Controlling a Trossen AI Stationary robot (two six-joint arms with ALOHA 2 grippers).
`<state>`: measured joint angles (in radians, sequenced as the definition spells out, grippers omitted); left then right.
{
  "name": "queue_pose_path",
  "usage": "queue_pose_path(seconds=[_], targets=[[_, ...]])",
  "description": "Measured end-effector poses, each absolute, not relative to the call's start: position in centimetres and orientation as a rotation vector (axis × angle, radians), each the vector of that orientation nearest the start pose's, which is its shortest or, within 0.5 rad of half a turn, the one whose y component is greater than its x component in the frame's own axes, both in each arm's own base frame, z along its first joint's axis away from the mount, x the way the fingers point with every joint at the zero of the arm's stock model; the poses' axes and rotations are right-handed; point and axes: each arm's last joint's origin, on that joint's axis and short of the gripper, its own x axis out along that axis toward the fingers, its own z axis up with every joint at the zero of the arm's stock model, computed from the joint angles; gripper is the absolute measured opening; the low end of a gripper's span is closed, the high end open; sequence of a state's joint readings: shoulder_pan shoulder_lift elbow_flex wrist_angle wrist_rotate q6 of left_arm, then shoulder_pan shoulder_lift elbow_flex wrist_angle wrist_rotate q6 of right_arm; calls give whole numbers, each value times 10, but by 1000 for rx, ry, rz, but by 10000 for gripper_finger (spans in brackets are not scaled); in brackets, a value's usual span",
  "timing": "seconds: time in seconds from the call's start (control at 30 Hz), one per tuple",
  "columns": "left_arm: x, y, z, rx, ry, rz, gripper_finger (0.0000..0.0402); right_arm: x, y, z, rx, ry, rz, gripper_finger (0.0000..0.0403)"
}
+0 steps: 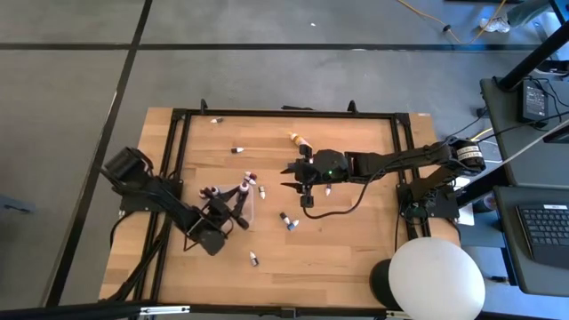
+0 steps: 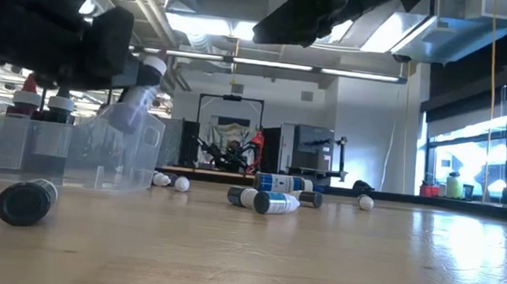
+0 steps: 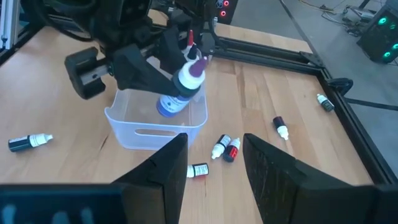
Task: Pick & Place food coloring
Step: Put the large purple food coloring bottle into the transparent bin
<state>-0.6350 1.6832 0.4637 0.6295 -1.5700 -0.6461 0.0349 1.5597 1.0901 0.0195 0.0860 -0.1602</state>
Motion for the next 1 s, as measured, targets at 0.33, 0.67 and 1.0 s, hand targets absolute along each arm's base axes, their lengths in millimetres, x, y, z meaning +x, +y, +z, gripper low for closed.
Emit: queue_pose_path(seconds=[0.33,0.67,1.0], targets=[[221,-122,103,20,-3,967,143,350,10,266,-186,459,-13,158],[231,-128,109,12,17,942,143,364,11,254,-172,422,25,158],[231,-127,109,22,14,953,143,383,6,270,-113,412,48,158]])
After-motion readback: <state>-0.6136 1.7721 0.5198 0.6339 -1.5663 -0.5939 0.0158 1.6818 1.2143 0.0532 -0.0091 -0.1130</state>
